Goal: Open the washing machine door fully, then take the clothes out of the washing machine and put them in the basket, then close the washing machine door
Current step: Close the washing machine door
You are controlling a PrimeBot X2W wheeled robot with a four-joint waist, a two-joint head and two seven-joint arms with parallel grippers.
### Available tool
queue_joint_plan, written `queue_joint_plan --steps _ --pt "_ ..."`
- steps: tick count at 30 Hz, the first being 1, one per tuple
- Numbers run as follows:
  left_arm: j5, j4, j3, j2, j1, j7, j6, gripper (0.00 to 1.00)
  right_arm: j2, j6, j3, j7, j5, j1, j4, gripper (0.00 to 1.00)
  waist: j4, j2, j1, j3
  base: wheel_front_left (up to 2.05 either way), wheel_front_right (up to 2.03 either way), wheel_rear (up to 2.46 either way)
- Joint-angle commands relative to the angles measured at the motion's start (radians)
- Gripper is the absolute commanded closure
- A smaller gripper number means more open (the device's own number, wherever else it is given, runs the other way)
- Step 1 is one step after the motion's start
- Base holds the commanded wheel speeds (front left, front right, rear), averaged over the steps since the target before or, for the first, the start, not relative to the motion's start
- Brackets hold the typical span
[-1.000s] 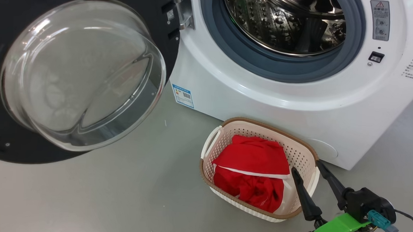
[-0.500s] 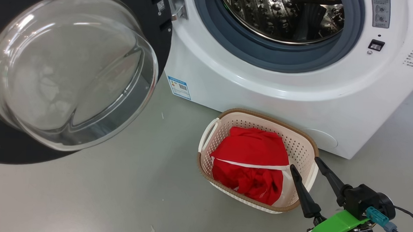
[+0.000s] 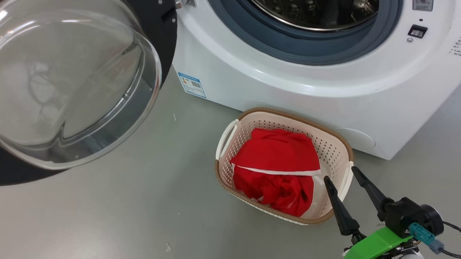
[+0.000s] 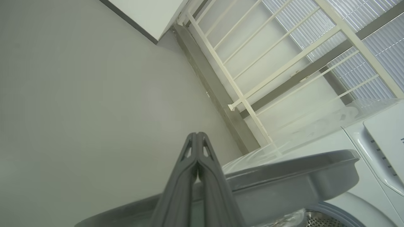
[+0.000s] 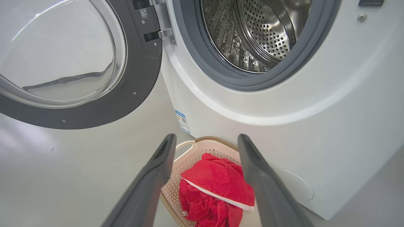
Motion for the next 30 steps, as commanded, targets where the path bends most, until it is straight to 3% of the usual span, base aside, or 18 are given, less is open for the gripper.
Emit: queue_joint_plan --steps 1,19,30 --pt "-0.006 -0.009 0.016 0.087 -0.029 0.019 -0.005 1.00 -0.007 0.006 0.023 -0.006 -0.013 -0.023 -0.021 0.00 -0.007 -0.0001 0.0000 0.015 0.00 0.00 0.00" --pt "-0.045 -0.053 -0.034 0.066 0.001 0.226 -0.006 1.00 -0.006 0.006 0.019 -0.006 -0.022 -0.044 -0.018 0.00 -0.012 -0.0001 0.0000 0.045 0.00 0.00 0.00" --pt "-0.060 -0.132 -0.069 0.083 0.061 0.328 -0.006 1.00 0.000 0.006 0.014 -0.006 -0.018 -0.039 -0.017 0.00 -0.017 -0.0001 0.0000 0.021 0.00 0.00 0.00"
